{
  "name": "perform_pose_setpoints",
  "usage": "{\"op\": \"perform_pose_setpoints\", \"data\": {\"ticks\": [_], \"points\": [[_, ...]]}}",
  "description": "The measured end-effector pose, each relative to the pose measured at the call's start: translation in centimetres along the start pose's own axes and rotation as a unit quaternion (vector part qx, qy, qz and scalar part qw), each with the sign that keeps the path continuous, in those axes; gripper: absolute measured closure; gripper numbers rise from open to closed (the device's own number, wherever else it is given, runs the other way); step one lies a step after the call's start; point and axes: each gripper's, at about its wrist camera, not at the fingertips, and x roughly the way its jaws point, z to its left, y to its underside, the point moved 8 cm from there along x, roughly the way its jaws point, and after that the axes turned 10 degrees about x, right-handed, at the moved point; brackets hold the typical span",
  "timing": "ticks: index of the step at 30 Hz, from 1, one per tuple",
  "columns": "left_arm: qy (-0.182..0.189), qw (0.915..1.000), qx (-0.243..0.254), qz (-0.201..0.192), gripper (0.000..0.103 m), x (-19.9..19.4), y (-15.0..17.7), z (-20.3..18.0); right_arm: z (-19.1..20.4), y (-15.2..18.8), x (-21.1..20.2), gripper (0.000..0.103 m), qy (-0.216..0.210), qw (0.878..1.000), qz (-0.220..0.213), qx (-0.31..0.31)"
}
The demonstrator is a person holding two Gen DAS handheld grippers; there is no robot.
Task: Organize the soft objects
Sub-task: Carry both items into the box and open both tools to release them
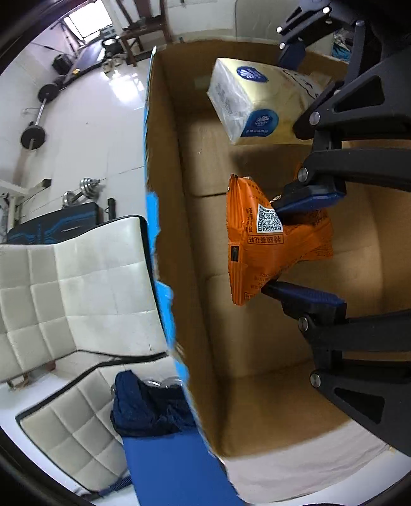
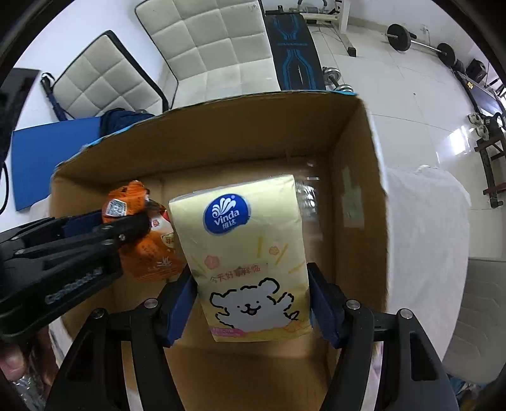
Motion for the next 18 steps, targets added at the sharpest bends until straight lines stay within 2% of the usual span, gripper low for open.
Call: {"op": "perform_pose_setpoints", "data": {"ticks": [8,13,14,16,18], "points": [[0.008,0.9998,0.014,0.014,0.064,2.7,-1.7,0.0,1.5,-1.1,2.0,0.034,0.015,1.0,0.003,-0.017],[-0.005,0.9998,0.008,0.016,0.064,3.1,-2.1,0.1,1.6,-1.1,3.0,0.034,0.028,1.0,0.005,-0.014],[-0.006,0.9998,0.008,0.018,0.061,3.3,-2.2,0.1,1.6,-0.9,2.9,0.033,0.026,1.0,0.007,-0.015],[-0.003,0.9997,0.001,0.025,0.056,3.2,-2.1,0.3,1.5,-0.7,2.9,0.026,0.026,1.0,0.009,-0.013],[0.013,0.9995,-0.013,0.024,0.048,2.9,-1.9,0.4,1.7,-0.7,3.2,0.022,0.016,1.0,0.011,-0.01]]}}
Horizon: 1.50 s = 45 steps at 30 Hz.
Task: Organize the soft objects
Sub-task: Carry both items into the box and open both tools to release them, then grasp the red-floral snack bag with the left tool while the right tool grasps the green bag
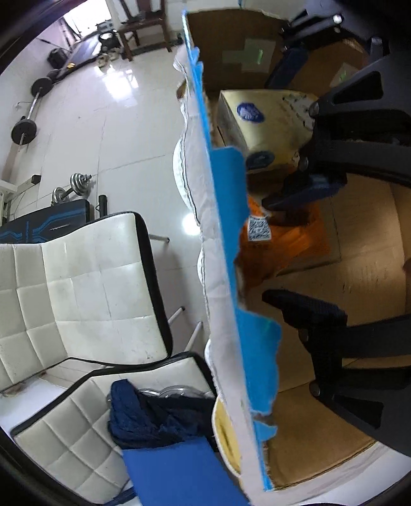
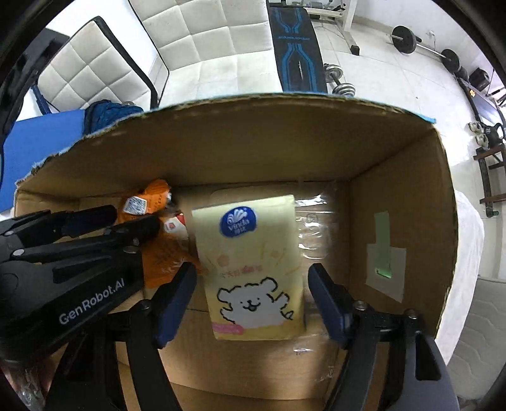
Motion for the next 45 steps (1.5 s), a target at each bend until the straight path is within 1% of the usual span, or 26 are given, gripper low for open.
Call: {"op": "perform_pose_setpoints", "data": {"ticks": [2,3,4,5,6,8,10,12,14,15,19,22,24,25,27,30,33,37,41,44,45], "points": [[0.001,0.9999,-0.011,-0.006,0.037,-0.7,0.2,0.3,0.1,0.6,-0.5,0.019,0.004,1.0,-0.003,-0.002],[-0.003,0.9998,-0.014,-0.01,0.035,-1.1,0.4,0.5,0.0,0.6,-0.5,0.017,0.005,1.0,-0.004,-0.003],[-0.005,0.9998,-0.016,-0.013,0.03,-1.5,0.5,0.7,0.3,-0.1,0.0,0.015,0.003,1.0,-0.002,-0.002],[-0.006,0.9996,-0.02,-0.017,0.023,-2.0,0.8,0.8,0.5,0.2,-0.1,0.012,0.001,1.0,0.0,-0.002],[-0.008,0.9995,-0.024,-0.02,0.02,-2.4,1.2,1.0,0.5,0.5,-0.5,0.008,0.0,1.0,-0.001,-0.003],[-0.01,0.9991,-0.032,-0.025,0.009,-3.2,1.9,1.4,0.4,1.2,-1.6,0.002,0.006,1.0,-0.011,-0.003],[-0.022,0.9985,-0.037,-0.033,0.005,-4.1,3.2,1.9,0.5,1.5,-2.0,0.0,0.007,1.0,-0.014,0.0],[-0.025,0.9977,-0.043,-0.046,0.004,-5.1,4.2,2.1,0.4,2.5,-3.4,0.0,0.014,1.0,-0.023,0.0],[-0.019,0.9973,-0.048,-0.053,0.003,-6.0,5.5,2.2,0.7,3.0,-4.2,0.0,0.017,0.999,-0.032,-0.003],[-0.017,0.9969,-0.051,-0.057,0.003,-6.5,6.1,2.2,0.7,3.7,-5.0,0.0,0.016,0.999,-0.035,-0.004],[-0.034,0.9941,-0.051,-0.09,0.003,-9.0,8.6,2.1,1.3,5.6,-6.8,0.0,0.013,0.999,-0.046,-0.002],[-0.044,0.9915,-0.046,-0.114,0.003,-10.9,10.4,1.6,1.7,7.4,-8.5,0.0,0.012,0.998,-0.064,-0.001],[-0.054,0.9888,-0.046,-0.131,0.003,-12.3,11.7,1.3,1.9,8.6,-9.9,0.0,0.016,0.996,-0.084,-0.003],[-0.058,0.9874,-0.043,-0.14,0.003,-13.0,12.3,1.1,2.1,8.6,-10.1,0.0,0.016,0.996,-0.09,-0.004],[-0.065,0.9843,-0.048,-0.157,0.003,-14.4,13.6,0.8,2.0,10.0,-11.5,0.0,0.015,0.994,-0.105,-0.004],[-0.067,0.9808,-0.051,-0.176,0.003,-16.2,15.1,0.2,1.9,11.5,-13.7,0.0,0.014,0.992,-0.129,-0.002],[-0.074,0.9774,-0.052,-0.191,0.003,-17.8,16.6,-0.5,1.5,12.8,-15.4,0.0,0.012,0.99,-0.14,0.0],[-0.074,0.9748,-0.055,-0.203,0.003,-19.5,18.7,-1.5,1.2,14.5,-17.2,0.0,0.001,0.989,-0.148,0.001],[-0.076,0.9745,-0.063,-0.202,0.003,-20.4,20.5,-2.4,1.0,15.8,-18.7,0.0,-0.014,0.988,-0.154,-0.008],[-0.074,0.9736,-0.084,-0.199,0.003,-20.4,22.1,-2.5,0.4,16.8,-19.0,0.0,-0.021,0.989,-0.148,-0.014],[-0.072,0.9738,-0.093,-0.195,0.003,-20.0,22.7,-2.4,-0.5,17.3,-18.9,0.0,-0.023,0.99,-0.141,-0.009]]}}
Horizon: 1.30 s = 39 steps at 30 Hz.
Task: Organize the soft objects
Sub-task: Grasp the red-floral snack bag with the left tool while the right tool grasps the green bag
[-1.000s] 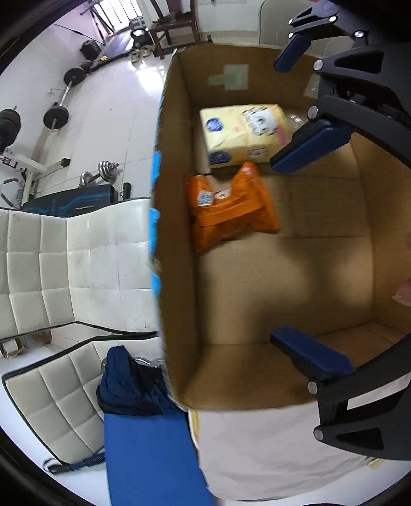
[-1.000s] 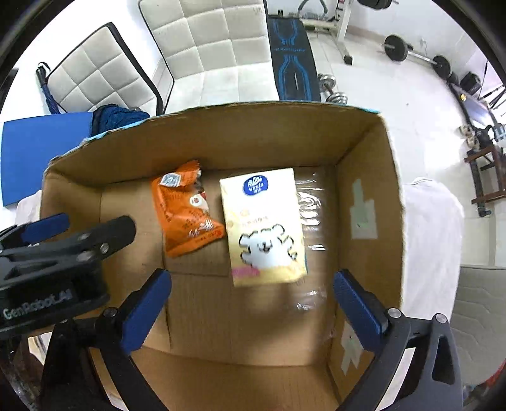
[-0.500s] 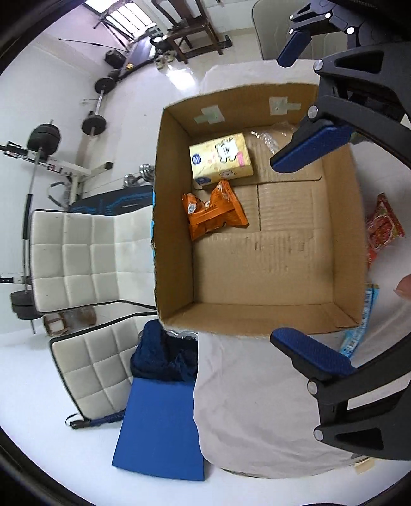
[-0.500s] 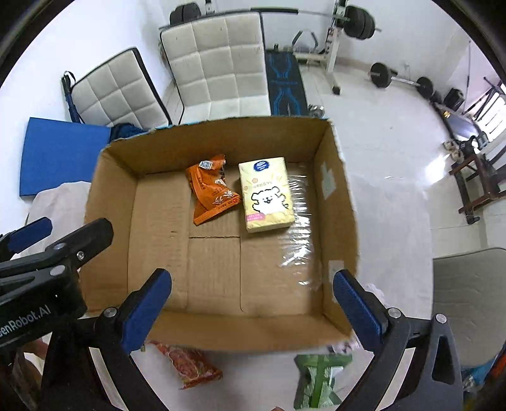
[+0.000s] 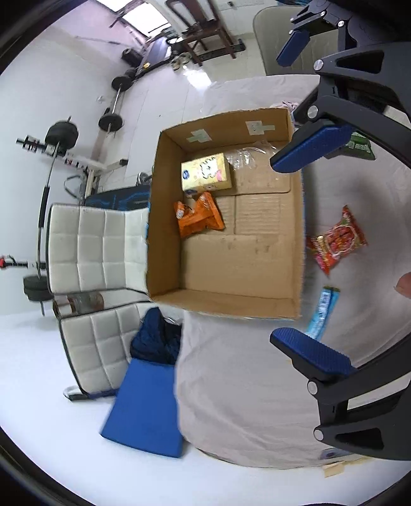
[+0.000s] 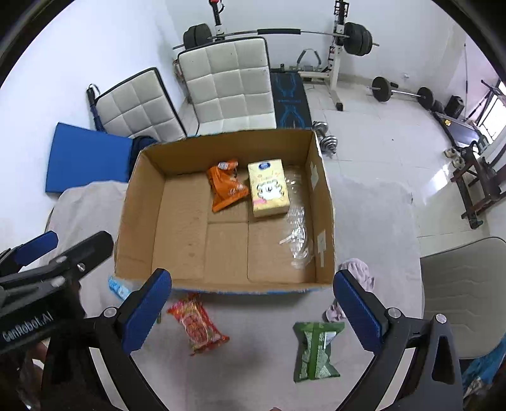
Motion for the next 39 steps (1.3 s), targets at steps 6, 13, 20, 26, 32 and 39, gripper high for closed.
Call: {"op": "perform_pose_setpoints", "data": {"ticks": [6,13,20,26,32,39], "points": [[-0.008,0.9968,-0.047,0.065,0.002,3.4,6.2,0.5,-6.8,4.2,4.0,0.0,0.034,0.997,0.064,0.027],[0.023,0.9793,-0.094,0.178,0.003,12.6,13.0,-0.7,-12.7,10.1,11.7,0.0,0.069,0.983,0.157,0.067],[0.034,0.9675,-0.109,0.225,0.003,18.5,15.1,-2.1,-14.7,13.4,16.0,0.001,0.076,0.972,0.204,0.087],[0.037,0.9636,-0.108,0.242,0.01,21.4,15.9,-3.2,-14.9,15.1,17.9,0.023,0.068,0.966,0.233,0.092],[0.045,0.968,-0.074,0.236,0.045,21.3,16.5,-4.8,-14.3,16.1,18.9,0.037,0.062,0.962,0.252,0.087],[0.009,0.9701,0.028,0.241,0.054,18.8,21.7,-8.4,-12.9,19.2,18.3,0.045,0.044,0.956,0.285,0.05]]}}
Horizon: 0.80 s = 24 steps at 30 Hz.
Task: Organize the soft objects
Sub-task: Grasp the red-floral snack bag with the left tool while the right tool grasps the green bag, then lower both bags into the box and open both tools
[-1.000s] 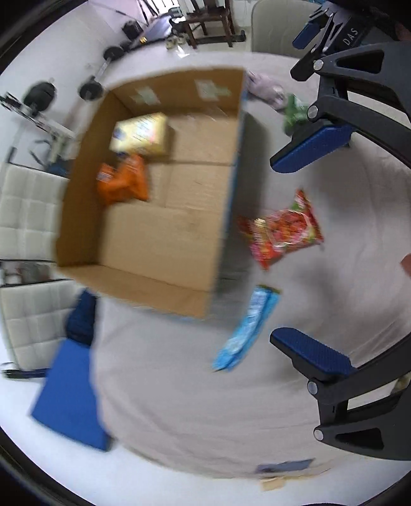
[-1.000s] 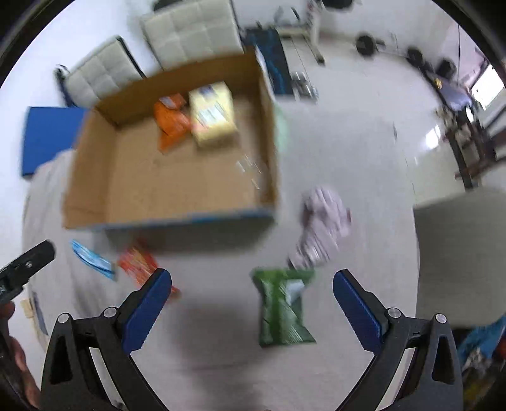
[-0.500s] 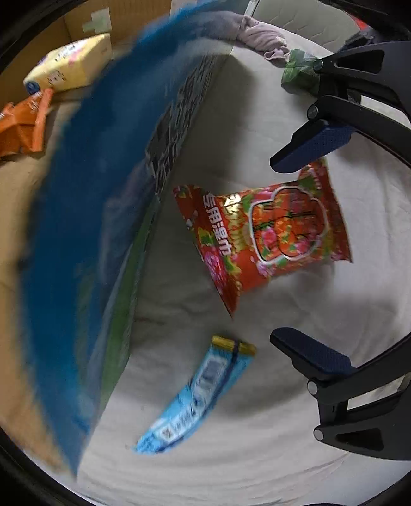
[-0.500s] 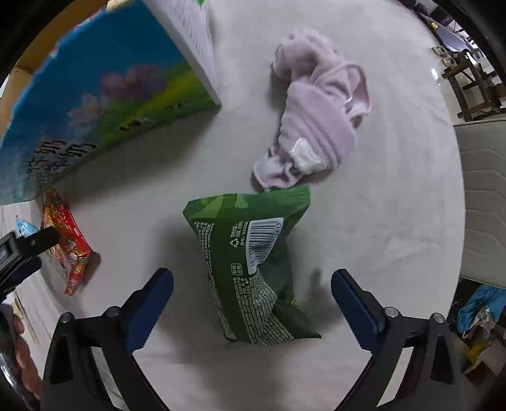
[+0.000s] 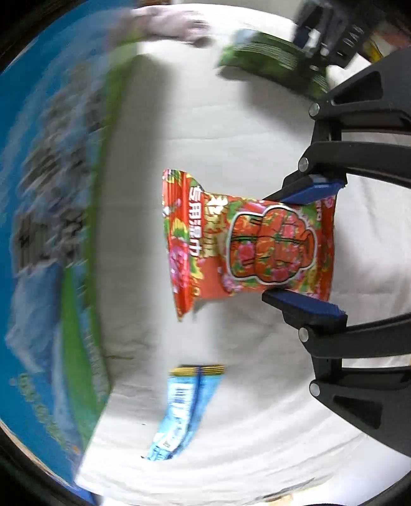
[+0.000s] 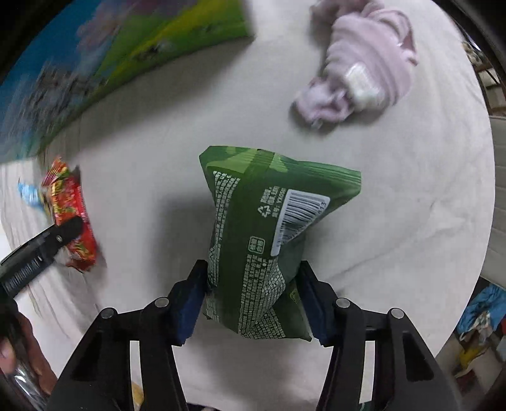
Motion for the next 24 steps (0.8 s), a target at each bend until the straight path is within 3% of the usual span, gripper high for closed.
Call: {"op": "perform_pose_setpoints", "data": {"ticks": [5,14,19,24], "points": [[-0.023,0.9997,0.011,-0.001,0.052,1.0,1.6,-1.4,0.3,0.8,0.5,0.045,0.008,1.0,-0.012,-0.002],[0.02,0.9992,-0.034,-0.002,0.05,2.3,1.6,-0.7,1.3,0.0,0.9,0.043,0.034,0.999,-0.025,0.003],[0.016,0.9993,-0.032,-0.01,0.058,1.4,1.9,-0.7,1.9,0.9,0.5,0.058,0.043,0.998,-0.042,-0.01],[0.021,0.9989,-0.036,-0.02,0.059,-0.8,1.2,-0.7,2.5,2.2,-0.6,0.062,0.033,0.998,-0.046,-0.029]]}}
